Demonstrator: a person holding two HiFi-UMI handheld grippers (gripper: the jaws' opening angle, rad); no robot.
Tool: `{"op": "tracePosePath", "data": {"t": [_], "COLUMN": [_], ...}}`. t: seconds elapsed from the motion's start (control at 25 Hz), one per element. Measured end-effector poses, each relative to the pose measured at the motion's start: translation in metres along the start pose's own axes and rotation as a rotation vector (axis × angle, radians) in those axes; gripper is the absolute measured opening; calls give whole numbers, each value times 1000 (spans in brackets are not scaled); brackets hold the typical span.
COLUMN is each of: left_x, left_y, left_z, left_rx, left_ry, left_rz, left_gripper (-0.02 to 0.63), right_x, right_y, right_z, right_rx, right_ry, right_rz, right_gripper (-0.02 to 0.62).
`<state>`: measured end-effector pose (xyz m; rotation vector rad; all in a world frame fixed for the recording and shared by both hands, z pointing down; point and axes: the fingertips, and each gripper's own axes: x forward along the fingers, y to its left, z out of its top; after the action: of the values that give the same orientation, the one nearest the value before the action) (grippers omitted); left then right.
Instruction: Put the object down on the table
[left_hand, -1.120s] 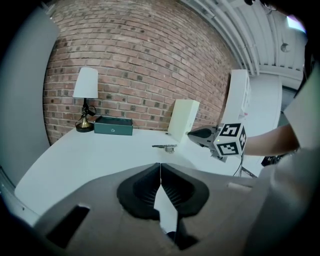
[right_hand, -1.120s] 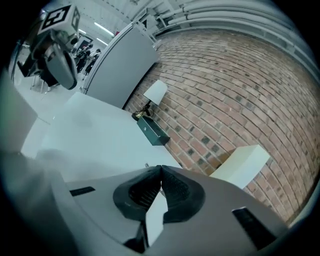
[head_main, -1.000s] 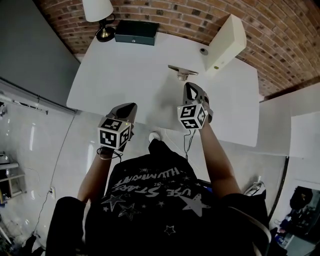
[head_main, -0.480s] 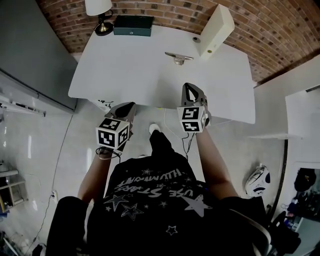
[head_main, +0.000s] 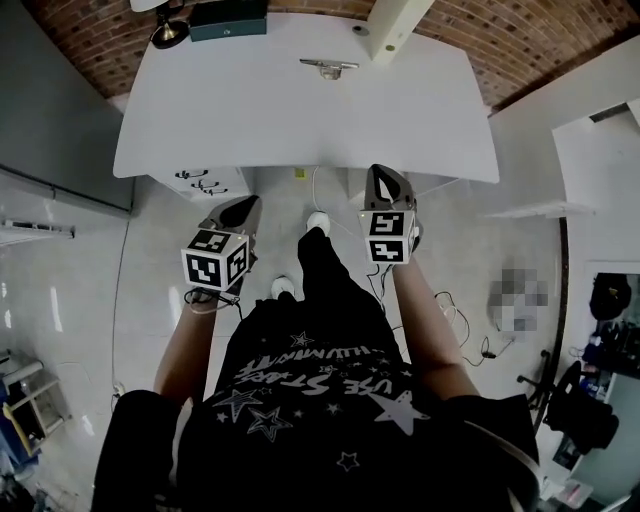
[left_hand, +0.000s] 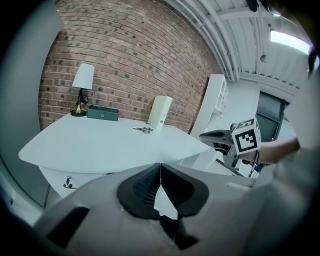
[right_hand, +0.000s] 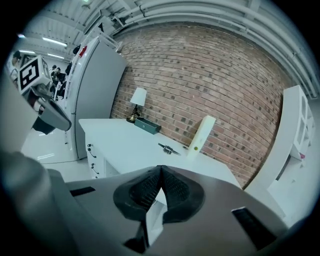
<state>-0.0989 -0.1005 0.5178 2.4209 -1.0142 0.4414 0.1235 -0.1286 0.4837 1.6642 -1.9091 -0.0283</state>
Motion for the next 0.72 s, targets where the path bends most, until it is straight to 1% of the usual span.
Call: {"op": "tracePosePath", "data": {"t": [0.16, 0.4, 0.56, 0.72], "left_x": [0, 3, 13, 28], "left_y": [-12, -27, -38, -48], "left_z": [-10, -10, -8, -7], "left_rx": [2, -4, 13, 26], "left_ry": [9, 6, 20, 28], "left_rz": [-32, -68, -82, -80], "left_gripper": [20, 20, 20, 20], "right_x": [-17, -29, -38, -42], "right_y": [-6, -17, -22, -30], "right_z": [-16, -21, -30, -45], "right_rx": [26, 43, 76, 90], "right_ry": [30, 42, 42, 47], "right_rz": [-23, -31, -25, -18], "right_gripper": [2, 2, 2, 2]}}
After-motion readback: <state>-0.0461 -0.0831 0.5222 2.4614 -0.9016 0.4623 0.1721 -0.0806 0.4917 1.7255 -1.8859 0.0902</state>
